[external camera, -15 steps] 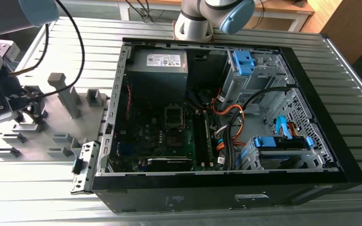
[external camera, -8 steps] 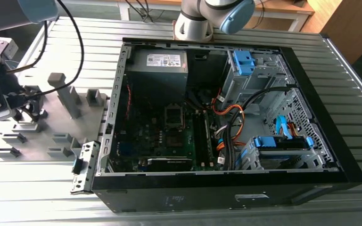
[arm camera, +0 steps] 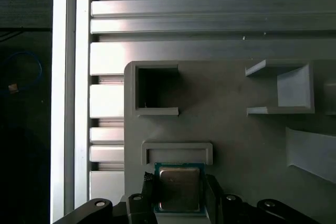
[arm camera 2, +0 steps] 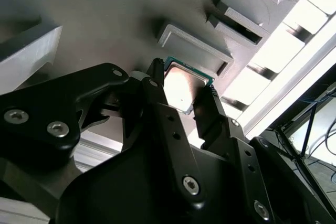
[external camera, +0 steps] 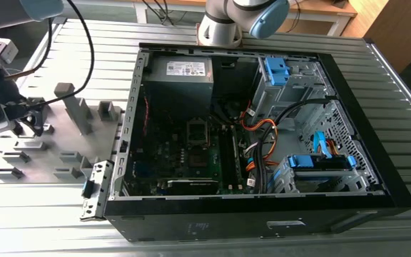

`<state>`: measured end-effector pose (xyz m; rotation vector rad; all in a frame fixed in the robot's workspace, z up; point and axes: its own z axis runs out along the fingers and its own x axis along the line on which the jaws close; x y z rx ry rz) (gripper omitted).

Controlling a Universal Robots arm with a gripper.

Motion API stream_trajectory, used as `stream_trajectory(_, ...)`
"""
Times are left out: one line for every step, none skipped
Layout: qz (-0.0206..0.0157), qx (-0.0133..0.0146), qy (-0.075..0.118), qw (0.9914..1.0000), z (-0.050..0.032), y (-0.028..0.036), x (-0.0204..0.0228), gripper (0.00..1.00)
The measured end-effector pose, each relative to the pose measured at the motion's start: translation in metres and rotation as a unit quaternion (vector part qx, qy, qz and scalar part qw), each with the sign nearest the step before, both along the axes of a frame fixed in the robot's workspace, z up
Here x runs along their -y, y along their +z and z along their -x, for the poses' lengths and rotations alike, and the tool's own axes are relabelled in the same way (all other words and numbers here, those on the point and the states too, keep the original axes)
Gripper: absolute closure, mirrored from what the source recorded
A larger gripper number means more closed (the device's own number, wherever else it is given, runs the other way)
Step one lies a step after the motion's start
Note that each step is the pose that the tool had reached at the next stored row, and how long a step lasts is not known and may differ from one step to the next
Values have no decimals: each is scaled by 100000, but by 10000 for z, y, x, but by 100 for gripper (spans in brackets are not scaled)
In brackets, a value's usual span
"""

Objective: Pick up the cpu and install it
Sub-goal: 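Pick up the cpu and move it towards the insertion slot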

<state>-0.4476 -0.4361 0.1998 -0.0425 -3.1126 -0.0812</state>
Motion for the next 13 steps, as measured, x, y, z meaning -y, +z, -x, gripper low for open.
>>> stream_trajectory(-3, 3, 0, 100000, 0, 12, 0, 53)
stream_trajectory(-5, 0, -1, 100000, -1, 25, 0, 53)
stream_trajectory(-7, -1, -1, 100000, -1, 37, 0, 53)
stream_trajectory(-13, 1, 2, 100000, -1, 51, 0, 53)
stream_trajectory(-18, -2, 2, 100000, -2, 64, 0, 53)
stream_trajectory(-24, -1, -1, 100000, -2, 76, 0, 53)
stream_trajectory(-28, 0, 1, 100000, -2, 88, 0, 53)
stream_trajectory(-31, 1, 0, 100000, -3, 99, 0, 53)
stream_trajectory(-32, 1, 0, 100000, -3, 111, 0, 53)
stream_trajectory(-35, 2, 2, 100000, -4, 123, 0, 53)
stream_trajectory(-39, 1, -2, 100000, -4, 135, 0, 53)
stream_trajectory(-41, 0, 1, 100000, -5, 148, 0, 53)
stream_trajectory(-47, 4, 2, 100000, -5, 159, 0, 53)
